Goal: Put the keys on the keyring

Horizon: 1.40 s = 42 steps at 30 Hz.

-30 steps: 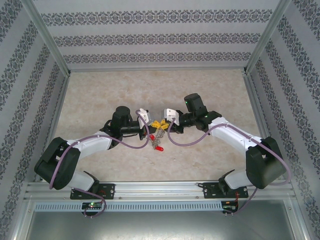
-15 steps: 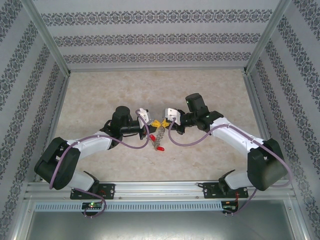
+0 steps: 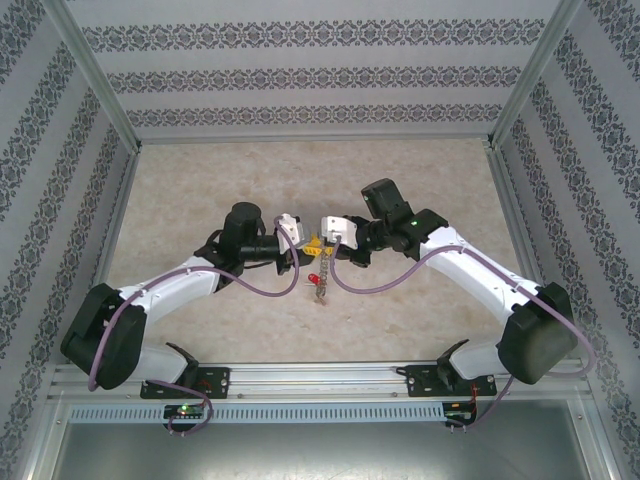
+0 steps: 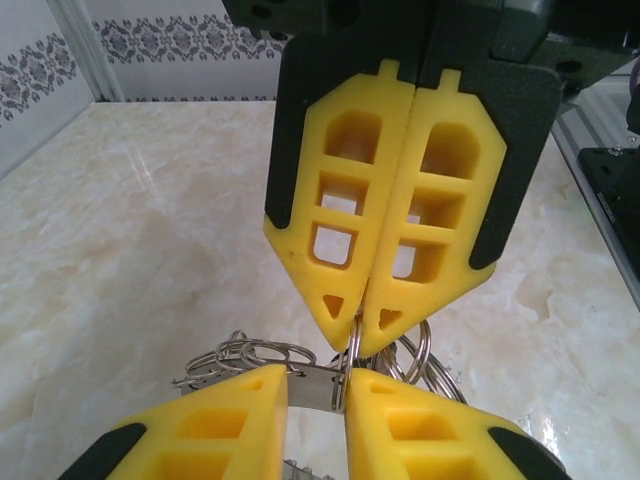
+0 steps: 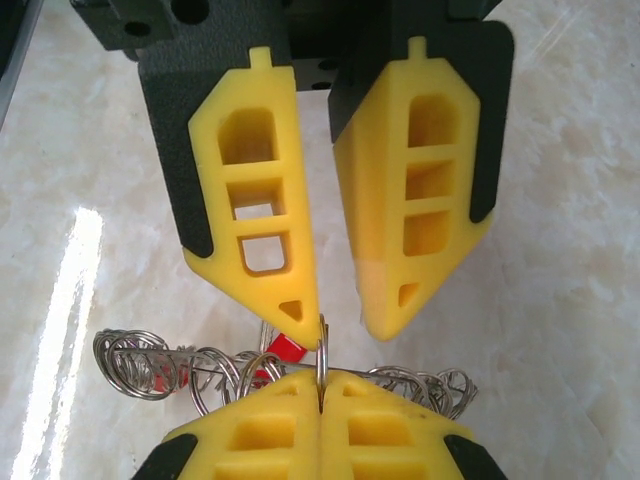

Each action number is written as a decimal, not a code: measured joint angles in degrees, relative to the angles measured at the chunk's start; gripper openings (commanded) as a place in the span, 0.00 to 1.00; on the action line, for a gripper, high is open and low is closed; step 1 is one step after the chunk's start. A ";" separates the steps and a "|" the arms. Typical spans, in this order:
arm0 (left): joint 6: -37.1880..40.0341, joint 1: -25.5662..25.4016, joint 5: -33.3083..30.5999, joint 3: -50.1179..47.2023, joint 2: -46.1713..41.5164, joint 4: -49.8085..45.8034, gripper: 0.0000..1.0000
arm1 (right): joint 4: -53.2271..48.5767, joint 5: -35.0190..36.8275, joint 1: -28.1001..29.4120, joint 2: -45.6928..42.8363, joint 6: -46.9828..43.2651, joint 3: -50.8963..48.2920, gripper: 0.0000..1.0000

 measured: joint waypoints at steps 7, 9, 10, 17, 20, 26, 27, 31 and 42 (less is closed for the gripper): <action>1.01 -0.42 1.07 0.28 0.02 -1.31 0.20 | -3.15 2.49 1.51 0.02 -0.22 1.92 0.00; 1.01 -0.42 1.11 0.39 0.02 -1.33 0.19 | -3.30 2.49 1.62 0.02 -0.13 2.10 0.00; 0.98 -0.44 1.20 0.39 0.04 -1.29 0.19 | -3.30 2.51 1.62 0.02 0.00 2.14 0.00; 0.70 -0.70 2.14 0.39 0.33 -1.40 0.00 | -3.30 3.37 1.95 0.02 0.98 2.14 0.07; -0.52 -0.70 2.05 0.26 0.39 -0.44 0.00 | -2.80 3.08 1.57 0.02 1.99 1.97 0.10; -7.19 -0.76 1.11 -3.48 0.74 9.46 0.00 | 2.05 -2.89 -2.10 -0.15 3.56 -1.66 0.18; -8.22 -0.76 1.01 -3.96 0.87 11.04 0.00 | 2.64 -3.89 -2.80 -0.15 3.93 -2.47 0.17; -11.54 -0.76 1.01 -4.79 1.51 15.96 0.00 | 6.34 -7.80 -5.31 -0.15 6.10 -5.03 0.17; -14.10 -0.74 1.01 -4.98 1.90 19.82 0.00 | 12.57 -10.95 -6.80 -0.85 9.14 -6.73 0.15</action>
